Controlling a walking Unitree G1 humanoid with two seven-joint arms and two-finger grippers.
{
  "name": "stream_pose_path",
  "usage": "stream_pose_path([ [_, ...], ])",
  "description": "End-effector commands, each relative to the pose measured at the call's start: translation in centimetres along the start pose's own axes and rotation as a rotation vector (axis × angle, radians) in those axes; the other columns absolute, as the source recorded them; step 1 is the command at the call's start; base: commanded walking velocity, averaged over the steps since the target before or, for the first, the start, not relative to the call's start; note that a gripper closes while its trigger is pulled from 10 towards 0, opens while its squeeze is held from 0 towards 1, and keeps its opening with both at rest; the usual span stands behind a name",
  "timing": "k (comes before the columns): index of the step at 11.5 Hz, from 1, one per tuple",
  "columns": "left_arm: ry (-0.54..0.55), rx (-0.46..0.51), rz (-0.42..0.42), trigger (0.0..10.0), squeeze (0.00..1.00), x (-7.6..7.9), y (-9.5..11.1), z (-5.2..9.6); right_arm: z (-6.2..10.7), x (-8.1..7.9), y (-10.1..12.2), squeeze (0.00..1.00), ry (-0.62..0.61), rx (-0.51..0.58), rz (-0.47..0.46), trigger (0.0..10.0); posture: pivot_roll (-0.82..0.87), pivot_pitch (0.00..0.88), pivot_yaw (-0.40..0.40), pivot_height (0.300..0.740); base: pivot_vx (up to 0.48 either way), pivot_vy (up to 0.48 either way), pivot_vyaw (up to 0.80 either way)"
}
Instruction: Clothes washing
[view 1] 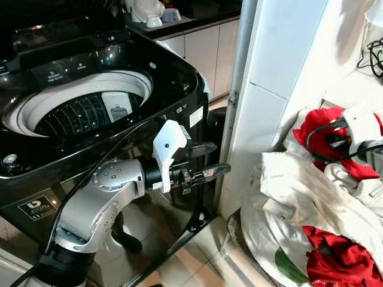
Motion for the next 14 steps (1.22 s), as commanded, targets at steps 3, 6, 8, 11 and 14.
stream_pose_path([
  [3,0.005,0.009,-0.011,10.0,0.0,-0.2,0.2,-0.3,1.0,0.5,1.5,0.0,0.033,0.101,-0.141,0.0,-0.05,0.0,0.06,0.74,0.0,0.0,0.0],
  [6,0.133,0.124,-0.053,10.0,0.0,-2.1,2.2,-0.2,7.7,4.1,10.3,0.0,0.103,0.557,-0.329,0.0,-0.05,0.0,0.05,0.74,0.0,0.0,0.0],
  [8,0.229,0.35,-0.082,10.0,0.0,-3.5,6.5,-0.2,14.4,1.9,17.0,0.0,0.404,0.906,-0.345,0.0,-0.06,0.0,0.048,0.74,0.0,0.0,0.0],
  [11,0.251,0.531,-0.12,10.0,0.0,-3.3,10.2,-0.4,17.9,0.0,20.2,0.0,0.547,1.055,-0.363,0.0,-0.07,0.0,0.037,0.74,0.0,0.0,0.0],
  [14,0.109,0.705,-0.05,10.0,1.0,-1.5,13.1,0.1,15.7,-4.7,19.7,0.0,0.659,0.948,-0.416,0.0,-0.06,0.0,0.019,0.74,0.0,0.0,0.0],
])
Point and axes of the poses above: a point about 5 cm out from each wrist's last joint towards the gripper, its own z axis pointing back from the gripper into the wrist, its own y axis along the axis of the wrist's last joint, x = y × z, the point moved 4 cm from there along -z, pointing out of the wrist towards the gripper, and after that the axes turned 7 degrees about z, right-handed, at the moved point
